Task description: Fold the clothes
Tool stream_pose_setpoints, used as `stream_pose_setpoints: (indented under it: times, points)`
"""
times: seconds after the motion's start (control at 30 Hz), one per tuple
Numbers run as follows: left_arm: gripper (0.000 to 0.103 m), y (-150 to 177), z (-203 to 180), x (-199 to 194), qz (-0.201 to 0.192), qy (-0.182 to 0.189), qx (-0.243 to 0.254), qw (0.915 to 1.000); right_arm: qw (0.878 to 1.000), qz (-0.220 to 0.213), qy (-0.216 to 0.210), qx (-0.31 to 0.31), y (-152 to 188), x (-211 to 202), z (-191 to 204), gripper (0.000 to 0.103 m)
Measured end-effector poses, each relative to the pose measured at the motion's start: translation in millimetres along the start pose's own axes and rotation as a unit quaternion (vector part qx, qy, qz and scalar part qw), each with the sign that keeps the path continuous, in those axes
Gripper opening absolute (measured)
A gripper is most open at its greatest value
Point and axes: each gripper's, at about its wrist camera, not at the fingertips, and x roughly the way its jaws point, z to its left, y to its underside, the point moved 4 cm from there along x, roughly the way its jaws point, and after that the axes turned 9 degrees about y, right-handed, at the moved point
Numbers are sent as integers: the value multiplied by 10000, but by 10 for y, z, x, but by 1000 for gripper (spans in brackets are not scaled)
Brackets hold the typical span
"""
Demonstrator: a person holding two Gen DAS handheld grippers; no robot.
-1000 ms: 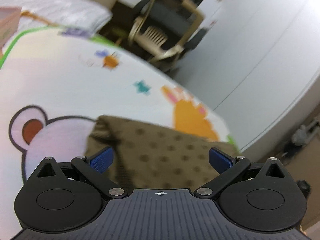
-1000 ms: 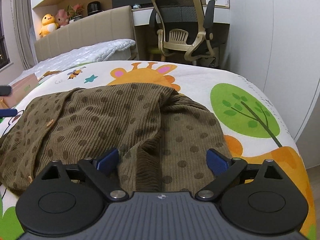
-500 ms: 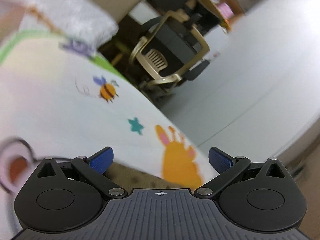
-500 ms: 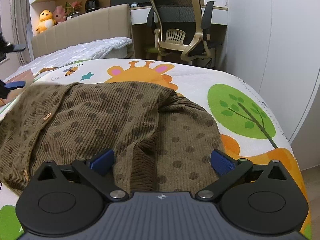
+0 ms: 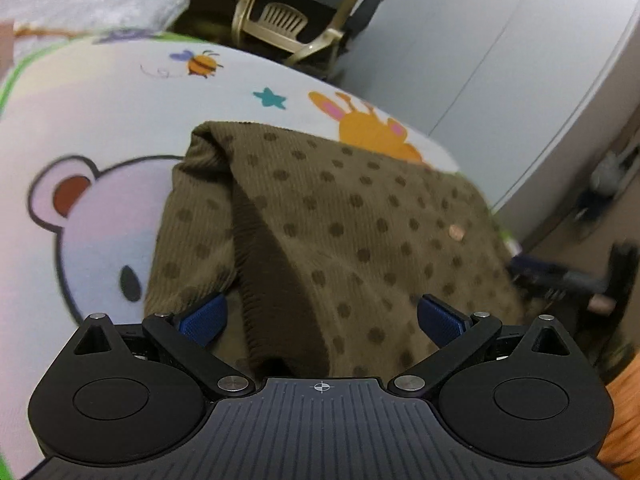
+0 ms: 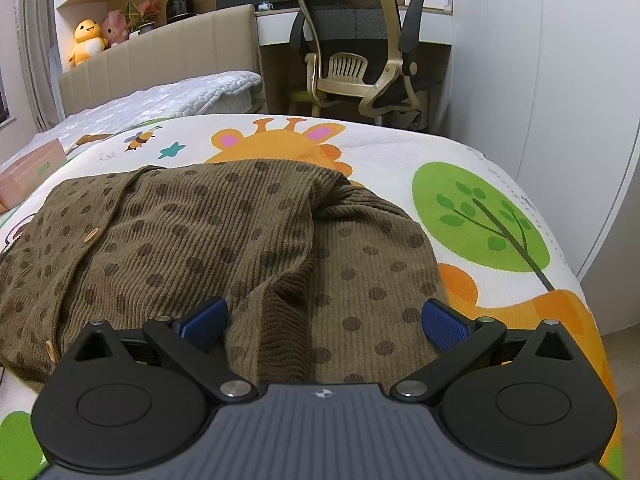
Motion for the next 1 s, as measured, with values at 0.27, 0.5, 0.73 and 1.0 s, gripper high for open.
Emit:
stream_pose_setpoints:
  times: [0.27, 0.5, 0.73, 1.0]
  points:
    - [103, -362, -472, -167, -828, 307, 637, 9941, 9957, -542, -749, -44, -299, -393, 267, 103]
    - [103, -504, -460, 521, -516, 250, 111, 9983, 9866, 31, -1584, -387, -221, -133, 953, 103]
    - [103, -363, -363, 573, -346, 67, 239, 9991, 9892, 116, -1262, -733, -110, -64, 1073, 103]
    - [103, -328, -326, 559, -379, 112, 219, 9990, 9929, -232, -1123, -309, -514, -138, 790, 103]
